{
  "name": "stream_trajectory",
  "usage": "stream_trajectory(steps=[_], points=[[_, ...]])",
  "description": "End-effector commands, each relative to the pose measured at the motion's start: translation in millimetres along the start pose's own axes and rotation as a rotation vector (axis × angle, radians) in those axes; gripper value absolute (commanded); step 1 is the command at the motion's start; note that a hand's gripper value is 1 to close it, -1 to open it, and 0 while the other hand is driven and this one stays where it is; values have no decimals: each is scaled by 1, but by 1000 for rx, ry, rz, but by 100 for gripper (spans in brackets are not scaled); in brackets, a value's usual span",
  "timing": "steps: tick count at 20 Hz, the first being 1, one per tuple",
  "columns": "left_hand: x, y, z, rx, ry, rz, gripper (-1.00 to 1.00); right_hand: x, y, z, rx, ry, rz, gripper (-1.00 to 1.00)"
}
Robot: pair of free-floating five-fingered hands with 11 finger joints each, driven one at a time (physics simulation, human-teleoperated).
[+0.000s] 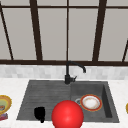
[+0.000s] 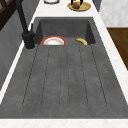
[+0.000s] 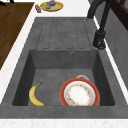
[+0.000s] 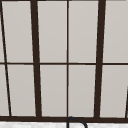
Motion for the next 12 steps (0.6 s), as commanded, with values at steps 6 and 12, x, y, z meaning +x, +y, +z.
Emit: stream_trajectory(steps=[6,12], points=[[0,0,0,0,0,0,0,-16,35,11,121,12,72,-100],[0,0,0,0,0,0,0,-9,33,-5,278,28,87,-100]])
